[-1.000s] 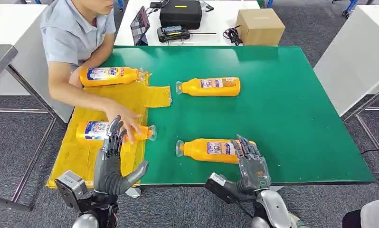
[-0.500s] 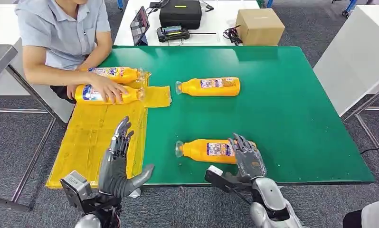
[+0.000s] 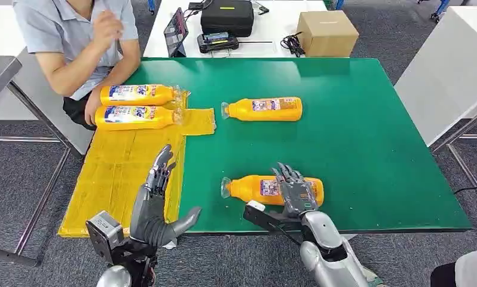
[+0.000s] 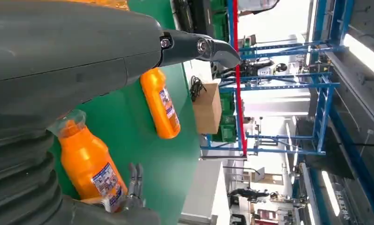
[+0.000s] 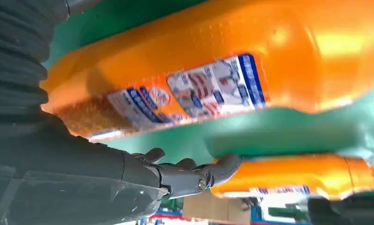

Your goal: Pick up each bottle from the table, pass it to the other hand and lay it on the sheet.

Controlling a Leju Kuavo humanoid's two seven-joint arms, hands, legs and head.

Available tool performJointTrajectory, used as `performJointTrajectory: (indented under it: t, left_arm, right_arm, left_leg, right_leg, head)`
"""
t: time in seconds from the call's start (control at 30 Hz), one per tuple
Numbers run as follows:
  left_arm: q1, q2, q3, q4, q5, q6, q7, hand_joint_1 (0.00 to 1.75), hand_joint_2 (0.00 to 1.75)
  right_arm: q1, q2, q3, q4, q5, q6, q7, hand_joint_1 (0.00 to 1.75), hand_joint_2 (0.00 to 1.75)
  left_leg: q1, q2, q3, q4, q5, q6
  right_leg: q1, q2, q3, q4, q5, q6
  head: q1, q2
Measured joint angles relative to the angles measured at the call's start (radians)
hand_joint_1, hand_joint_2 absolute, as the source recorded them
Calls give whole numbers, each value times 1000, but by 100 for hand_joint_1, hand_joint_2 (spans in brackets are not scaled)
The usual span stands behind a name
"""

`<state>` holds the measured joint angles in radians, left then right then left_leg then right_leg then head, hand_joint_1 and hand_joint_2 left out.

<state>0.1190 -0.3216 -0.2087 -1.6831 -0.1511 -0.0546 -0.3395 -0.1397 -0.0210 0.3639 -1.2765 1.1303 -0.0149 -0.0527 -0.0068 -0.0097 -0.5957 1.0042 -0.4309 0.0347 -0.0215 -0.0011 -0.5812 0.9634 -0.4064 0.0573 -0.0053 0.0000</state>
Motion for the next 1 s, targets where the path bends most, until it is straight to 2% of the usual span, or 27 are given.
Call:
performJointTrajectory:
  t: [0.3, 0.83, 1.0]
  left_arm:
    - [-5, 1, 0, 9, -7, 0, 13, 0, 175]
    - [-14, -8, -7, -26, -62, -15, 75, 0, 175]
    - [-13, -8, -6, -36, -66, -17, 76, 0, 175]
  right_arm:
    - [-50, -15, 9, 73, -5, 32, 25, 0, 175]
    - [-122, -33, 66, 83, 21, 70, 106, 0, 175]
    - [-123, -49, 71, 76, -36, 108, 90, 0, 175]
  left_leg:
    - [0, 0, 0, 0, 0, 0]
    - [0, 0, 0, 0, 0, 0]
    - [0, 0, 0, 0, 0, 0]
  right_leg:
    - [0, 0, 0, 0, 0, 0]
    - [0, 0, 0, 0, 0, 0]
    - [0, 0, 0, 0, 0, 0]
  head:
    - [0, 0]
    - [0, 0]
    - [0, 0]
